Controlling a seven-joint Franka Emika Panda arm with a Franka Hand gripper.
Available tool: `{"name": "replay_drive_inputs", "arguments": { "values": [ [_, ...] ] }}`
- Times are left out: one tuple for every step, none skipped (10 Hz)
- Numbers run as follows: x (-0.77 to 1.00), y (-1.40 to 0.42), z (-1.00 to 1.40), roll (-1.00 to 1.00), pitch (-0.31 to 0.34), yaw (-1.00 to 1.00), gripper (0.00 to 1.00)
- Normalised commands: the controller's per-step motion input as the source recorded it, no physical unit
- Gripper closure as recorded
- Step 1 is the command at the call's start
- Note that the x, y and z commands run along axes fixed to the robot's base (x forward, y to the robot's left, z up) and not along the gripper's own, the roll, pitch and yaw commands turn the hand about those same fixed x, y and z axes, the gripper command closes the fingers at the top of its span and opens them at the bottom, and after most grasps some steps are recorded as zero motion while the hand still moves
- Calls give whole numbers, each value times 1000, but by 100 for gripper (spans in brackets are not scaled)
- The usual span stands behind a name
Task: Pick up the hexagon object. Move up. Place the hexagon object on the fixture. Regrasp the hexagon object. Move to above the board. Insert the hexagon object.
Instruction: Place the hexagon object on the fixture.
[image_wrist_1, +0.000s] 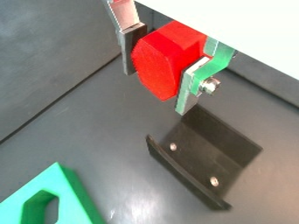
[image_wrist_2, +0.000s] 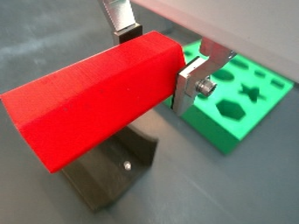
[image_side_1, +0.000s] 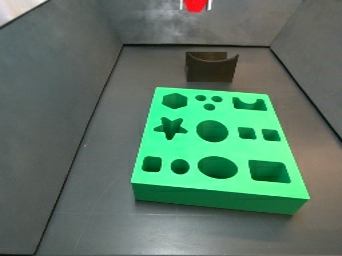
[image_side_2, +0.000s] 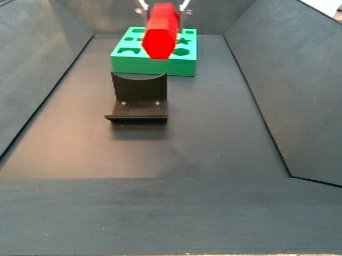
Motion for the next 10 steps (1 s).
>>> {"name": "replay_drive_inputs", "arguments": {
  "values": [
    [803, 119, 84, -1000, -14, 5, 100],
    [672, 70, 33, -1000, 10, 0, 100],
    [537, 46, 6, -1000, 41, -8, 100],
    [439, 40, -4, -1000, 61, -19, 100],
    [376, 41, -4, -1000, 75, -27, 100],
    [214, 44, -2, -843, 101, -54, 100],
    [151, 45, -6, -722, 104, -63, 100],
    [50, 47, -3, -484, 86, -80, 100],
    [32, 26, 3, -266, 51, -89, 100],
    [118, 127, -1000, -1000, 105, -76, 100]
  ]
}}
